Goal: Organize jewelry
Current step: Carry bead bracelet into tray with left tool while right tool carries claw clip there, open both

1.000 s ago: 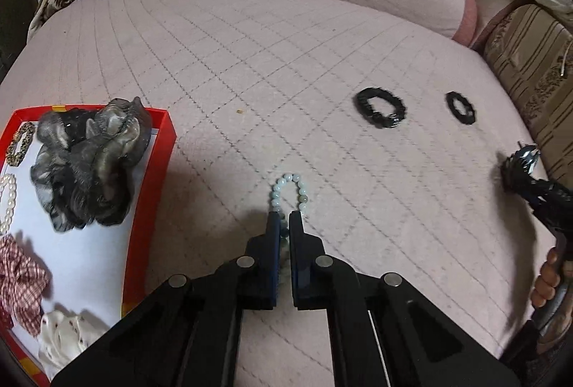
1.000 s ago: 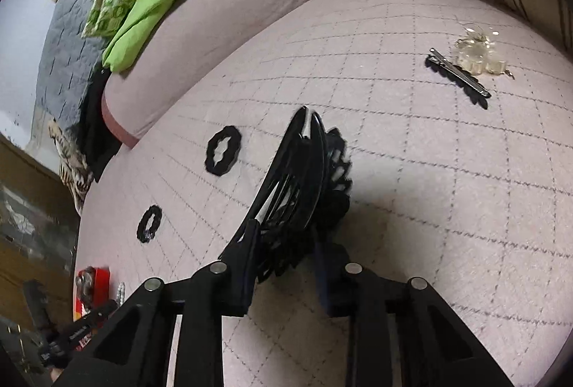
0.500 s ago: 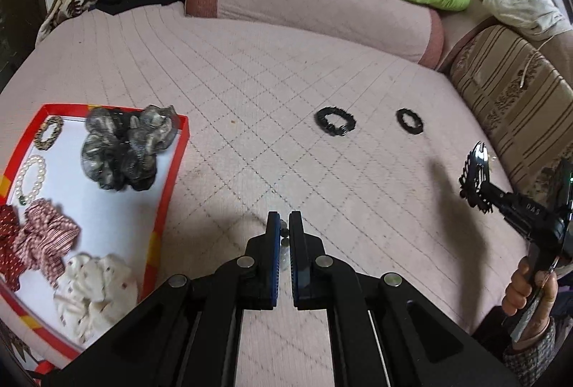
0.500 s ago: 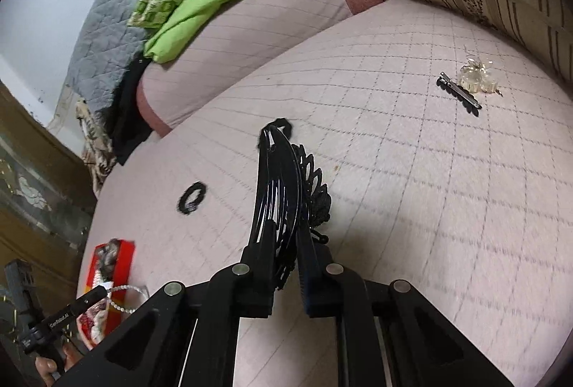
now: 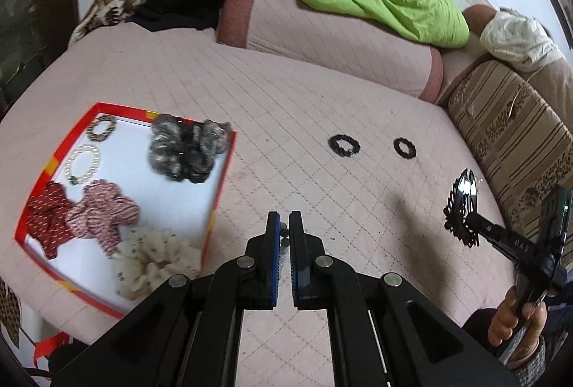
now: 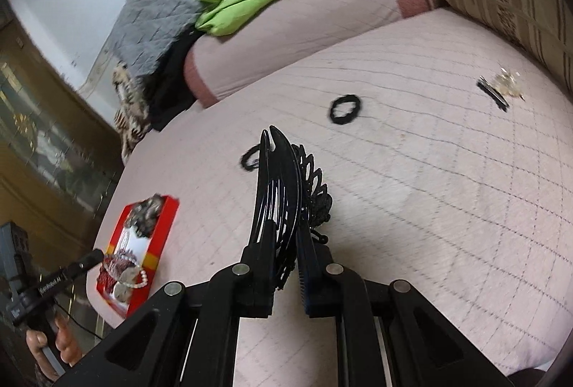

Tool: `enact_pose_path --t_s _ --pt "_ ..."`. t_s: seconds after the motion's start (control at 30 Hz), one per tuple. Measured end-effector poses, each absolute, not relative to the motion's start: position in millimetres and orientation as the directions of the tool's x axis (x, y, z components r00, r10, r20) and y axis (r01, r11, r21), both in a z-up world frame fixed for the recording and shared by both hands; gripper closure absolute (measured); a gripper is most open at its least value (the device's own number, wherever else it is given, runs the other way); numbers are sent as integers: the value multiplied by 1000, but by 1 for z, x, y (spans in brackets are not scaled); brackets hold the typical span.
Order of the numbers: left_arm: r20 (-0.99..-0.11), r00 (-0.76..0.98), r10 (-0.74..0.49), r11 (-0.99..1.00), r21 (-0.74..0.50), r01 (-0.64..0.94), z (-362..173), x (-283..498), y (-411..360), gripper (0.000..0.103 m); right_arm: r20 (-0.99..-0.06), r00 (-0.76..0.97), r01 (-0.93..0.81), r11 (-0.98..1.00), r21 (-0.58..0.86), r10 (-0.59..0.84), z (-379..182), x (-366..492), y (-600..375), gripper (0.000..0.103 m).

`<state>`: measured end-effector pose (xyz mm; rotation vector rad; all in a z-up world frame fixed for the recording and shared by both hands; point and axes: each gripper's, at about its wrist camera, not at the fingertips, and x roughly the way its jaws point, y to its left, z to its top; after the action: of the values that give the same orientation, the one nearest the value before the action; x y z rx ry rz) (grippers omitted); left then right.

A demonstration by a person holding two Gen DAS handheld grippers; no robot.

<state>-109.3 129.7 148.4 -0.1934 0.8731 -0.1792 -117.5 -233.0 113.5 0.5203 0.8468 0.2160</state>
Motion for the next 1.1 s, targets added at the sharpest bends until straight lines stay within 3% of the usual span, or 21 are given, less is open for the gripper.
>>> enact_pose_path --t_s 0.57,1.1 --pt "-690 720 -76 986 -158 -47 188 -141 178 99 -662 583 -222 876 428 471 153 -126 -129 91" --pt "-718 694 59 978 -97 -184 176 -140 226 99 -679 505 -380 843 380 533 168 -112 -49 91"
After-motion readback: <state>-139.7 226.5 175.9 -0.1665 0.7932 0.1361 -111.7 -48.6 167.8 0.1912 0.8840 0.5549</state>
